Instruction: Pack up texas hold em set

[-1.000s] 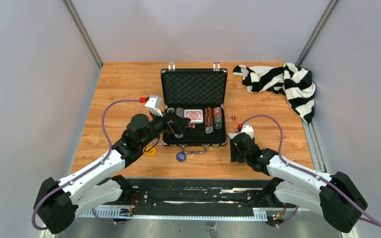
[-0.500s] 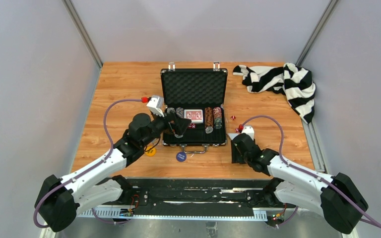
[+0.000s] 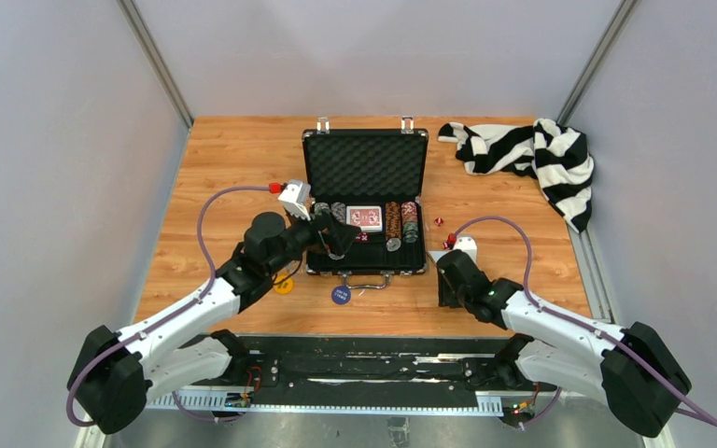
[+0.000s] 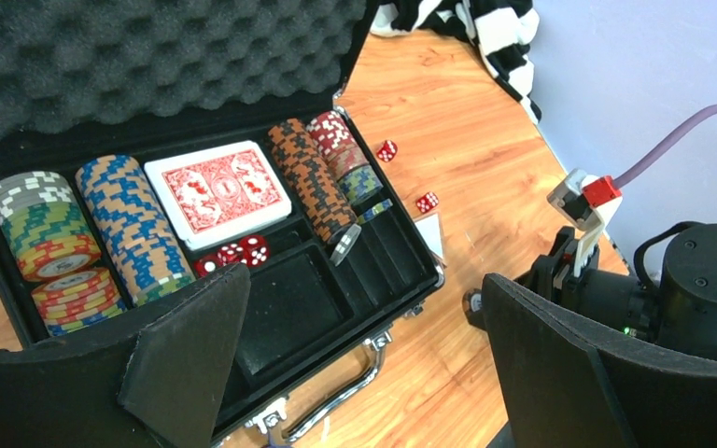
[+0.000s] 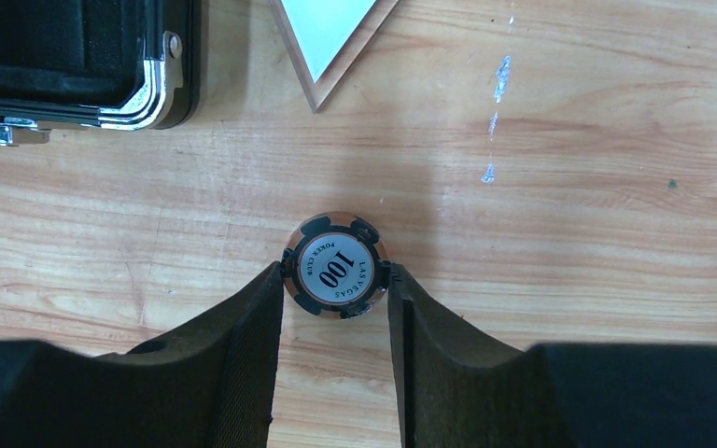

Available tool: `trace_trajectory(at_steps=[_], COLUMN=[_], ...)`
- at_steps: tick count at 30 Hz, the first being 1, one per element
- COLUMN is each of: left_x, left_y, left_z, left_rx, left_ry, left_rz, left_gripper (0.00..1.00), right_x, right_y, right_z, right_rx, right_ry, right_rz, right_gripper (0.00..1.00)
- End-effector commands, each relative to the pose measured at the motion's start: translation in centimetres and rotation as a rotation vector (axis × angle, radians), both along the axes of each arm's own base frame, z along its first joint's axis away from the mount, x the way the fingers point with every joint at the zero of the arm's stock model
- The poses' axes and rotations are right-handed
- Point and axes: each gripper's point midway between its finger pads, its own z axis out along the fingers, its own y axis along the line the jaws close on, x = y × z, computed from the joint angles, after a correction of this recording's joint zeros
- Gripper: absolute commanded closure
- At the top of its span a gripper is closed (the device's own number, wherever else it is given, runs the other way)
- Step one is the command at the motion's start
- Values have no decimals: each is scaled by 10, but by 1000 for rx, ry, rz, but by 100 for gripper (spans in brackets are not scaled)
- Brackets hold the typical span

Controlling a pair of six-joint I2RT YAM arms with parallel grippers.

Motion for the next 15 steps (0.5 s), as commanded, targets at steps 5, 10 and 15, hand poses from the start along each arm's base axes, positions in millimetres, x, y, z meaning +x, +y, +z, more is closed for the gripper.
trace_trajectory(at_steps=[5, 10, 15], left_x=[-2, -4, -15], left_y=[-18, -43, -76], left_z=[-16, -25, -19], left_rx=[25, -6, -137], left_ry=[121, 280, 421], left_rz=[-98, -189, -394], left_gripper=[2, 2, 3], right_x=[0, 6, 10], right_y=[5, 11, 24], right_z=[18, 36, 50], right_rx=[15, 30, 55], right_ry=[-34, -77, -131], right_rz=[50, 95, 170], right_gripper=[70, 71, 71])
